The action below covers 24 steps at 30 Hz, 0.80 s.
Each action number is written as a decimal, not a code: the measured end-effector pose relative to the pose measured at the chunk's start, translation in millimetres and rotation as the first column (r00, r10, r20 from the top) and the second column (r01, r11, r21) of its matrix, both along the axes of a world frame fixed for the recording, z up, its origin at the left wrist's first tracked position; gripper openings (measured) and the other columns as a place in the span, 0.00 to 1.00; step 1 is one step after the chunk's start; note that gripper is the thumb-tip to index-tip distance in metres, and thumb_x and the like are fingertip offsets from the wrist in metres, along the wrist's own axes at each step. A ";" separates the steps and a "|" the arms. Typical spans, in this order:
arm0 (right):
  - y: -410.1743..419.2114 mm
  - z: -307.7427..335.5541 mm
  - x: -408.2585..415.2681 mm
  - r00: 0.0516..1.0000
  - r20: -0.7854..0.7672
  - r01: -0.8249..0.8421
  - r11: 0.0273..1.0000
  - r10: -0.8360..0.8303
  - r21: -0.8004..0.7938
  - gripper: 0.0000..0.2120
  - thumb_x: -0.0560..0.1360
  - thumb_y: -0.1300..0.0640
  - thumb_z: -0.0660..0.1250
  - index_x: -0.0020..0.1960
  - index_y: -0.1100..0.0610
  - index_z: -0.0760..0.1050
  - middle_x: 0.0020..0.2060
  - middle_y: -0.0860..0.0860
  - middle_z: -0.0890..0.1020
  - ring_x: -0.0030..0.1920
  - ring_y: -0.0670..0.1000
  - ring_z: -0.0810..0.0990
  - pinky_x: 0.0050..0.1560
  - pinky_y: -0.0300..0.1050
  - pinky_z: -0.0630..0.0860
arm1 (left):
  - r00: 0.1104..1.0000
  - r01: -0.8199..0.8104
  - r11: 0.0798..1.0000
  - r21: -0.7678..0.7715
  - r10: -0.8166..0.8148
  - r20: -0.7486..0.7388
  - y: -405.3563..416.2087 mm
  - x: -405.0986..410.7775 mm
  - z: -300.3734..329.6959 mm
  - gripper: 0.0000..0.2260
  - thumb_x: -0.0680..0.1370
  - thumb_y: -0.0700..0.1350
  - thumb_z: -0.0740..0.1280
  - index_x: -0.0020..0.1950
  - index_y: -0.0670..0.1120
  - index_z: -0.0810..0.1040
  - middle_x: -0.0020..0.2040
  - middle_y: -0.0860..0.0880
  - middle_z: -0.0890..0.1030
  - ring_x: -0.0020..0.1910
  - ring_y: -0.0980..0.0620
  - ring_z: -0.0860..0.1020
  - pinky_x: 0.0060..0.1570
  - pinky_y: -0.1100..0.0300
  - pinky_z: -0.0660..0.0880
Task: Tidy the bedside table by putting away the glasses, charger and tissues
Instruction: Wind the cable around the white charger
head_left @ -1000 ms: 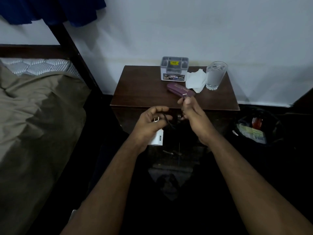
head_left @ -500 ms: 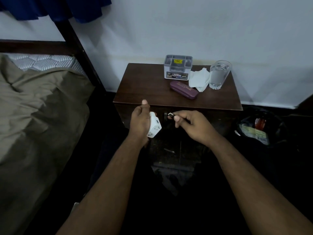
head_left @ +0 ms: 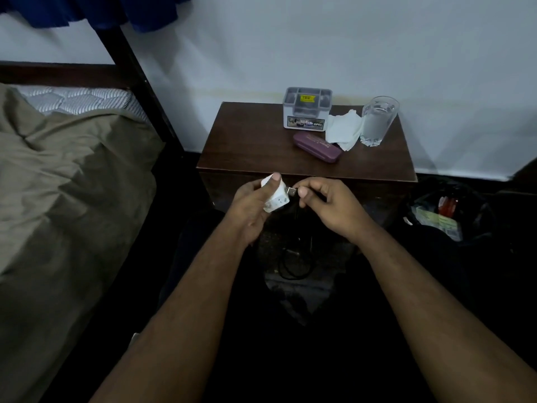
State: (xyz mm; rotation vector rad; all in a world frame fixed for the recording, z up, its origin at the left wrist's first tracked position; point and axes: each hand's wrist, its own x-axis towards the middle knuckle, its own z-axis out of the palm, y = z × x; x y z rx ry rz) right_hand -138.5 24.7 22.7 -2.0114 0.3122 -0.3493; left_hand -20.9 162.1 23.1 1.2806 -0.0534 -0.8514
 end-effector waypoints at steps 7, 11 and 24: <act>-0.2 0.1 1.6 0.998 -0.049 0.031 0.999 -0.031 -0.011 0.08 0.82 0.53 0.64 0.50 0.48 0.82 0.34 0.43 0.82 0.38 0.43 0.78 0.49 0.44 0.74 | 0.991 0.033 0.999 0.038 -0.037 0.125 -1.2 -4.8 0.2 0.15 0.81 0.48 0.70 0.64 0.42 0.77 0.46 0.46 0.84 0.37 0.52 0.81 0.25 0.63 0.74; -3.3 2.3 0.4 0.998 -0.060 0.036 0.999 -0.035 0.009 0.08 0.82 0.53 0.66 0.51 0.50 0.84 0.35 0.45 0.83 0.39 0.43 0.79 0.52 0.45 0.75 | 0.993 0.026 1.000 -0.013 -0.025 0.119 -2.5 -2.9 0.7 0.14 0.81 0.47 0.68 0.63 0.42 0.76 0.50 0.42 0.81 0.39 0.50 0.79 0.27 0.62 0.72; -6.0 -1.9 -2.5 0.998 -0.053 0.007 0.991 -0.014 -0.135 0.07 0.81 0.52 0.66 0.54 0.47 0.84 0.34 0.45 0.84 0.39 0.41 0.82 0.47 0.36 0.75 | 0.972 0.054 0.999 -0.002 -0.052 0.228 -3.7 -0.8 -8.6 0.10 0.80 0.48 0.71 0.59 0.47 0.77 0.49 0.45 0.83 0.39 0.54 0.82 0.30 0.62 0.75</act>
